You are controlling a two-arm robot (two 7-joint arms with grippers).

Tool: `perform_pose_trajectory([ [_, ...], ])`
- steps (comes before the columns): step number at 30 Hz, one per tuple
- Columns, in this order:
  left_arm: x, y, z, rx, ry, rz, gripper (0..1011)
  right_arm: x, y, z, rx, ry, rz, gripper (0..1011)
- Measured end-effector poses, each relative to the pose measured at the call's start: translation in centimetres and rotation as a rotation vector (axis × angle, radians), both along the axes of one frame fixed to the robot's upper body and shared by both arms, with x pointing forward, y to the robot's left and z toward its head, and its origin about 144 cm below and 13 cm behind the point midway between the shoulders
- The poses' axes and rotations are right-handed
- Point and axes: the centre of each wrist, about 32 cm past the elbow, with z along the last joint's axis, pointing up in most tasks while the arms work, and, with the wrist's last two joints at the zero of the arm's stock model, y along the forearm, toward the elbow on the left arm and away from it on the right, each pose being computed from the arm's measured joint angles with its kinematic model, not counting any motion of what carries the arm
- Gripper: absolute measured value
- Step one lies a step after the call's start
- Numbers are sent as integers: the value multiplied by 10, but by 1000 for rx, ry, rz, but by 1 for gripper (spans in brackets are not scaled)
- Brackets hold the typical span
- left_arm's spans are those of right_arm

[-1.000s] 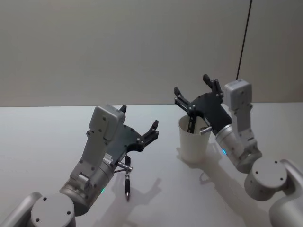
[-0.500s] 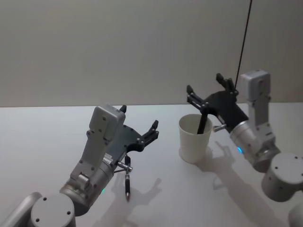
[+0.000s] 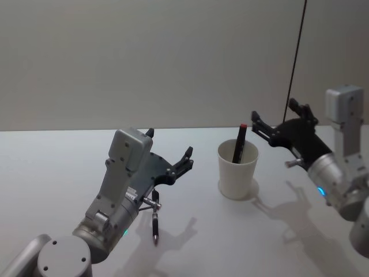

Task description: Place the pen into the pen holder.

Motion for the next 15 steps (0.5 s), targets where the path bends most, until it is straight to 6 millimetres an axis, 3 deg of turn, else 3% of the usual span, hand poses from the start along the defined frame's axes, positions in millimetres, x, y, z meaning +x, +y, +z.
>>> perform_pose_trajectory([
  [15,0,0,0,0,0,0,1003,-32,-32,1,2,77,-89,1001],
])
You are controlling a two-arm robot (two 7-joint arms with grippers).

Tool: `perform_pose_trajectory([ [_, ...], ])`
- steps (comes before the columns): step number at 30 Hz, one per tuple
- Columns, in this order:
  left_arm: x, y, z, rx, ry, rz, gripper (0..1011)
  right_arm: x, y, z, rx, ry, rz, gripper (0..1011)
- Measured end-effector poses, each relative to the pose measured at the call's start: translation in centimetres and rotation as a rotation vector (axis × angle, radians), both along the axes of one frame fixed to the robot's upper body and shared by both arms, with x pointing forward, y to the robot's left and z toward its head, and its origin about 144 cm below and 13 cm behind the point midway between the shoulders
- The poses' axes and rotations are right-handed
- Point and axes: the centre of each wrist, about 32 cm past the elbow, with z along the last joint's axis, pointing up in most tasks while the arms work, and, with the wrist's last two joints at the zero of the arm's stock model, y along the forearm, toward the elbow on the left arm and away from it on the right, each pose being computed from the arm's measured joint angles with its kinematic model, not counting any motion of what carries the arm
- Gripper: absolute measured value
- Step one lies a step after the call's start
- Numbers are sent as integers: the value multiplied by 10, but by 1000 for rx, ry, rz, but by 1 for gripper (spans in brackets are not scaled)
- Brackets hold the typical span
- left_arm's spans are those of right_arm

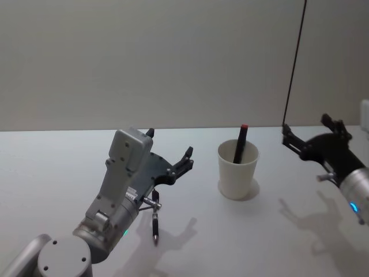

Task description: Place the pen into the pen holder.

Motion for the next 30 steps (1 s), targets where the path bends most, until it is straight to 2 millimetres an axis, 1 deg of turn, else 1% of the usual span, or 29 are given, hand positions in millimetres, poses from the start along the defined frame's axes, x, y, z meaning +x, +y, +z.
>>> perform_pose_trajectory([
  [15,0,0,0,0,0,0,1003,-26,-23,-3,-7,80,-44,1001],
  [30,0,0,0,0,0,0,1003,-47,-35,-2,-12,114,-54,1001],
])
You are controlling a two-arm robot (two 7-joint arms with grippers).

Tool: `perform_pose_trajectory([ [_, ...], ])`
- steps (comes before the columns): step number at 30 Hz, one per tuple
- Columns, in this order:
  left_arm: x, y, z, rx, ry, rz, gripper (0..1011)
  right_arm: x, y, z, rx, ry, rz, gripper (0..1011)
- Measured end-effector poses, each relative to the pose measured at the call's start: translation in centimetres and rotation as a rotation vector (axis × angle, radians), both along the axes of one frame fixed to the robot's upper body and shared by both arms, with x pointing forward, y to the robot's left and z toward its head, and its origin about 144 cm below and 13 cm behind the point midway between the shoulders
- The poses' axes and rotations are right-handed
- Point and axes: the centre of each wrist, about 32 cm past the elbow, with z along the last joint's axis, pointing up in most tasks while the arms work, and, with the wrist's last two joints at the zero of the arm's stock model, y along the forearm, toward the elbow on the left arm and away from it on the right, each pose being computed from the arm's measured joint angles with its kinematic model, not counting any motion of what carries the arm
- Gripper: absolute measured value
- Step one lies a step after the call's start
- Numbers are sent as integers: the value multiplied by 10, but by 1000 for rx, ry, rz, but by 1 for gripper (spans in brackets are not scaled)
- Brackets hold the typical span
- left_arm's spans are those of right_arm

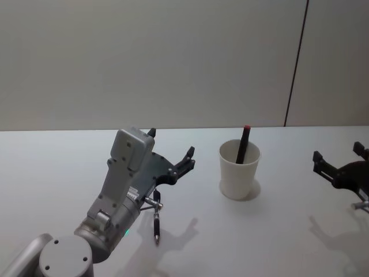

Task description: Place the pen into the pen holder.

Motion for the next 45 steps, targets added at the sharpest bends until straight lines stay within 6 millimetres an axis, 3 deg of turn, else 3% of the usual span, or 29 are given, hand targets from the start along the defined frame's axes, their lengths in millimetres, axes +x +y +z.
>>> perform_pose_trajectory([
  [45,4,-1,5,41,42,28,1003,-12,-6,2,-1,19,-13,1001],
])
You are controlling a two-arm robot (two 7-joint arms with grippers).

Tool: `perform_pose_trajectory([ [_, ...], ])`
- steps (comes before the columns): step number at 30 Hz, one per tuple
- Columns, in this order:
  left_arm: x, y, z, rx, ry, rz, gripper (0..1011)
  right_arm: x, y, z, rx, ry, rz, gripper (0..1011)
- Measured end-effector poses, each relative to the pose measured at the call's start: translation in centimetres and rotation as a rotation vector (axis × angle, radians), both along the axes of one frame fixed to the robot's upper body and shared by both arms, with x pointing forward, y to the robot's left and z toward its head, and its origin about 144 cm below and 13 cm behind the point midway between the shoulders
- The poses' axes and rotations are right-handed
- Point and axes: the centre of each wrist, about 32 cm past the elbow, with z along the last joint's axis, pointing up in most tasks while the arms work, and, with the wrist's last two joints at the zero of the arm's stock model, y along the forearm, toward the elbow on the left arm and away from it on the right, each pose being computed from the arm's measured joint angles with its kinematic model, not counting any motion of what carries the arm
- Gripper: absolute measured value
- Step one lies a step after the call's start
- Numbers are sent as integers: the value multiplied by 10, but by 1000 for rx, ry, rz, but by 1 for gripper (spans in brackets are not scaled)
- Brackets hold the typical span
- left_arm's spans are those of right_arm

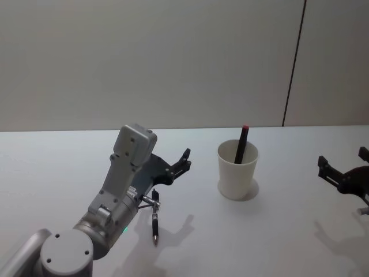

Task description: Place the pen into the pen holder.

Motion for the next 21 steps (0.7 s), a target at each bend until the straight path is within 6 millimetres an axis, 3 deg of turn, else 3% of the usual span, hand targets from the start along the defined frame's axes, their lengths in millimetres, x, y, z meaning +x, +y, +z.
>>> perform_pose_trajectory([
  [21,2,-3,17,86,163,137,1003,0,0,0,0,0,0,1001],
])
